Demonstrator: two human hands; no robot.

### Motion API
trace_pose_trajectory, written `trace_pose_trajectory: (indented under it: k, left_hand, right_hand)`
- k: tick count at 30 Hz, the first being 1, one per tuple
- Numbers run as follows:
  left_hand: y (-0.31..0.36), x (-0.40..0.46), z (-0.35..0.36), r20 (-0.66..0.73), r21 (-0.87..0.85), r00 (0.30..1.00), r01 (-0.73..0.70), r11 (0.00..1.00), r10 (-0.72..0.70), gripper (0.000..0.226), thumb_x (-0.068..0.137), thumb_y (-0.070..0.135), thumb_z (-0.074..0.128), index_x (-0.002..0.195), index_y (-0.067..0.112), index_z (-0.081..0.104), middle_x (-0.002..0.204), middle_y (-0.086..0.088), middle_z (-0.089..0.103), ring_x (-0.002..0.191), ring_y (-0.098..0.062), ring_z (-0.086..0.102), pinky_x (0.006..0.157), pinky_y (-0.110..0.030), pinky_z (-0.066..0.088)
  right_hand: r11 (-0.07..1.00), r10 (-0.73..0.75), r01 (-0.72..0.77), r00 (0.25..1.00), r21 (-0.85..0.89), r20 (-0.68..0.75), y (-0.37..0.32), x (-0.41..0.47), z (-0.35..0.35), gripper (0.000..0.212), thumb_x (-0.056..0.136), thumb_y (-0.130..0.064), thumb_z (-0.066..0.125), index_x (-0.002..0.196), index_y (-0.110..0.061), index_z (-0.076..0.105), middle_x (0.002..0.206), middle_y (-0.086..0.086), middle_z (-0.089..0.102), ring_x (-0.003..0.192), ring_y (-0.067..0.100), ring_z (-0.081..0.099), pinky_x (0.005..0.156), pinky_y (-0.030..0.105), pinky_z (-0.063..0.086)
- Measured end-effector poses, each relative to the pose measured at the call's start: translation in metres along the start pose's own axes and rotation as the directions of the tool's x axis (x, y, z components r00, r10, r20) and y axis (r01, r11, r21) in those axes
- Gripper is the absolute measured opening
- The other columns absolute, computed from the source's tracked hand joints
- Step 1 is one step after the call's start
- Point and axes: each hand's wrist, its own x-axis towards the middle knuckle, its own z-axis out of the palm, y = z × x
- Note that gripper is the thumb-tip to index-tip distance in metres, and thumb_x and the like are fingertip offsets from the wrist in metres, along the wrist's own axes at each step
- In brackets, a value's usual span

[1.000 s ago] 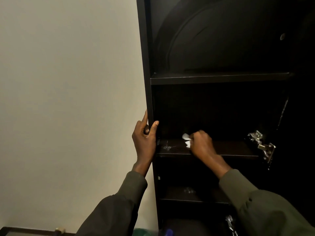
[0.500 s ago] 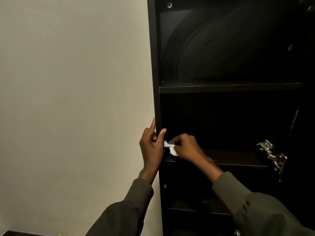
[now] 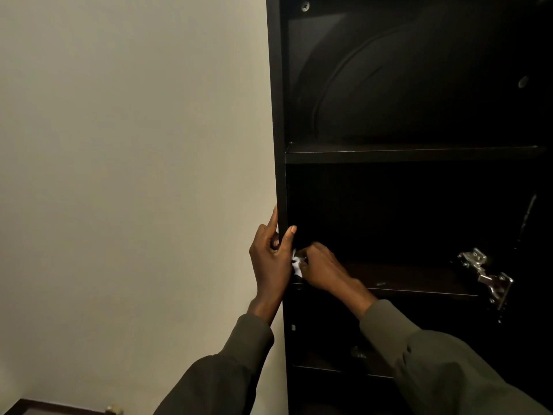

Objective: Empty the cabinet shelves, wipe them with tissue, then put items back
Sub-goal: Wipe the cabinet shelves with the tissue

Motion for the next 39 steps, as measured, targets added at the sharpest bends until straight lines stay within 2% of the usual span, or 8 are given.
trace_pose_trajectory:
  k: [4, 9, 14, 17, 23, 27, 33, 39]
  left_hand:
    - [0.001, -0.001, 0.0, -0.012, 0.002, 1.0, -0.007, 1.0, 0.007, 0.057, 0.093, 0.02, 0.066, 0.146, 0.023, 0.044, 0.072, 0.006, 0.044, 0.068, -0.004, 0.045, 0.067, -0.011, 0.042]
    - [0.001, -0.002, -0.001, -0.008, 0.003, 1.0, -0.015, 1.0, 0.015, 0.056, 0.093, 0.019, 0.066, 0.145, 0.022, 0.046, 0.071, 0.008, 0.042, 0.068, -0.005, 0.044, 0.066, -0.012, 0.041]
    - [-0.001, -0.001, -0.001, -0.002, 0.005, 1.0, -0.02, 1.0, 0.02, 0.057, 0.093, 0.019, 0.066, 0.146, 0.021, 0.045, 0.071, 0.007, 0.043, 0.068, -0.005, 0.045, 0.067, -0.011, 0.041]
    - [0.0, -0.001, 0.0, -0.006, 0.006, 0.999, -0.035, 0.999, 0.036, 0.057, 0.092, 0.017, 0.067, 0.145, 0.019, 0.045, 0.072, 0.007, 0.043, 0.069, -0.005, 0.045, 0.067, -0.01, 0.041]
    - [0.0, -0.002, 0.002, -0.016, 0.014, 1.0, -0.026, 1.0, 0.026, 0.056, 0.093, 0.018, 0.066, 0.145, 0.018, 0.046, 0.074, 0.005, 0.046, 0.07, -0.004, 0.047, 0.066, -0.009, 0.042]
    - [0.0, -0.002, 0.001, -0.013, 0.026, 0.999, -0.032, 0.999, 0.033, 0.056, 0.093, 0.019, 0.066, 0.145, 0.019, 0.046, 0.074, 0.004, 0.047, 0.071, -0.006, 0.048, 0.066, -0.01, 0.043]
    - [0.0, -0.003, 0.001, -0.01, 0.022, 1.0, -0.019, 1.0, 0.02, 0.055, 0.093, 0.019, 0.066, 0.144, 0.017, 0.048, 0.075, 0.004, 0.048, 0.072, -0.005, 0.049, 0.067, -0.007, 0.043]
    - [0.003, -0.003, 0.0, -0.001, 0.02, 1.0, -0.018, 1.0, 0.018, 0.055, 0.092, 0.017, 0.066, 0.144, 0.016, 0.048, 0.071, 0.006, 0.044, 0.069, -0.002, 0.048, 0.065, -0.006, 0.042]
  right_hand:
    - [0.997, -0.056, 0.058, 0.998, 0.055, -0.043, -0.007, -0.02, -0.004, 0.021, 0.093, -0.015, 0.06, 0.114, -0.011, 0.064, 0.121, 0.002, 0.054, 0.11, 0.016, 0.055, 0.089, 0.021, 0.045]
    - [0.972, -0.156, 0.153, 0.988, 0.181, 0.006, -0.001, -0.049, -0.02, 0.016, 0.091, -0.014, 0.065, 0.104, -0.017, 0.072, 0.109, -0.005, 0.062, 0.099, 0.005, 0.059, 0.089, 0.022, 0.051]
    - [0.929, 0.082, -0.029, 0.988, 0.37, -0.128, 0.042, -0.069, -0.066, 0.017, 0.088, -0.012, 0.069, 0.1, -0.023, 0.075, 0.098, -0.013, 0.067, 0.091, -0.001, 0.064, 0.071, 0.008, 0.046]
    - [0.957, 0.237, -0.194, 0.951, 0.214, -0.198, 0.081, -0.086, -0.095, 0.017, 0.088, -0.013, 0.069, 0.102, -0.02, 0.075, 0.103, -0.005, 0.068, 0.093, 0.006, 0.063, 0.071, 0.014, 0.043]
    - [0.939, 0.31, -0.339, 0.907, -0.057, -0.286, 0.121, -0.109, -0.094, 0.018, 0.086, -0.007, 0.07, 0.104, -0.01, 0.074, 0.106, 0.01, 0.066, 0.095, 0.022, 0.063, 0.081, 0.03, 0.053]
    - [0.912, 0.369, -0.408, 0.862, -0.042, -0.348, 0.115, -0.102, -0.074, 0.022, 0.088, -0.004, 0.064, 0.108, -0.007, 0.072, 0.107, 0.01, 0.06, 0.096, 0.025, 0.06, 0.083, 0.034, 0.053]
    - [0.95, 0.31, -0.311, 0.927, 0.028, -0.21, 0.051, -0.084, -0.041, 0.026, 0.091, -0.022, 0.065, 0.113, -0.009, 0.066, 0.119, 0.003, 0.053, 0.108, 0.017, 0.052, 0.089, 0.021, 0.045]
    - [0.941, 0.244, -0.231, 0.969, 0.248, -0.026, 0.019, -0.069, -0.033, 0.02, 0.093, -0.012, 0.062, 0.111, -0.019, 0.065, 0.119, -0.005, 0.054, 0.102, 0.006, 0.057, 0.081, 0.02, 0.053]
